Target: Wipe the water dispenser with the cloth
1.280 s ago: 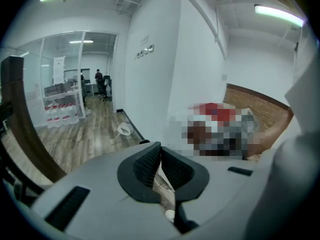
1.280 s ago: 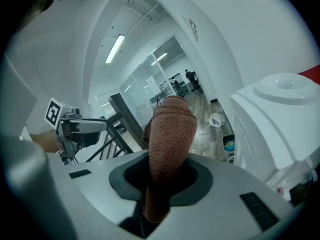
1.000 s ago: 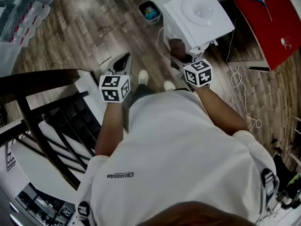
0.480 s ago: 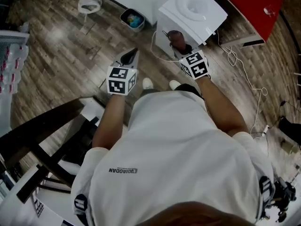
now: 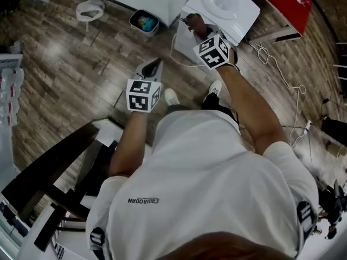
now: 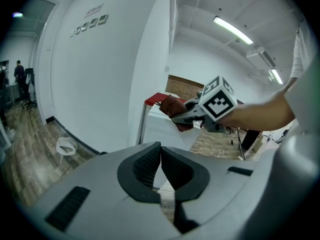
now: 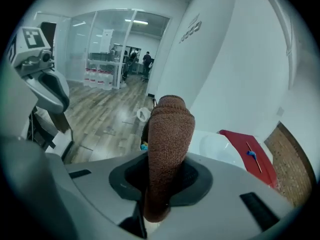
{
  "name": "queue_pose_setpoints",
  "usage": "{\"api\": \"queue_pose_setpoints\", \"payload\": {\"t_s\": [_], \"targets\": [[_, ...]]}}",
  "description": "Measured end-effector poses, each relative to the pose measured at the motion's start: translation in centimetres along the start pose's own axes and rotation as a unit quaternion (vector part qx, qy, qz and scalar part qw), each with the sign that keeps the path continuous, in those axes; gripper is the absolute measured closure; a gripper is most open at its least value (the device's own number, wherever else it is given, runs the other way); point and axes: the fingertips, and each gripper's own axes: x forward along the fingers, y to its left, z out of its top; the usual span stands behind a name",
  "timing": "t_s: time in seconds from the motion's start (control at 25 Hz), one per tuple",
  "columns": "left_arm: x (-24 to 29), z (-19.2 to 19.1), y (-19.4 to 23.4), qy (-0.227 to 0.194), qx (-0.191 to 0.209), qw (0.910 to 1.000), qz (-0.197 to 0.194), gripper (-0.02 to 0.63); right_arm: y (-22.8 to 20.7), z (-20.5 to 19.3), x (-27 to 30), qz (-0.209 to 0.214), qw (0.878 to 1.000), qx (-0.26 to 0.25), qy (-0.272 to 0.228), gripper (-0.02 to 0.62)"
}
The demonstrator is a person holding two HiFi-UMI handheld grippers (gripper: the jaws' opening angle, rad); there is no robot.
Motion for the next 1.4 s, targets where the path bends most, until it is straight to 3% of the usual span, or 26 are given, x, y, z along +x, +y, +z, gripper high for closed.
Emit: {"api": "queue_pose_setpoints", "payload": {"t_s": [0.28,0.68,1.4], "targets": [[0.3,0.0,-0.1,0.000,0.001,0.9999,-0.012,0.605,-1.7,1.8,1.8,-0.011,1.000,-0.014,0.011,0.522],[0.4,-1.0,1.9,0.005,-0.017,0.9998,-0.007,0.605,0.9,-0.2,5.5,-0.001,0.998,-0.012,0.058,0.522],[2.0,-5.2,3.7,0.032,-0.073,0.9968,0.011,0.605,5.2,-10.1,17.6,0.015,0.986,-0.047,0.159,0.522]]}}
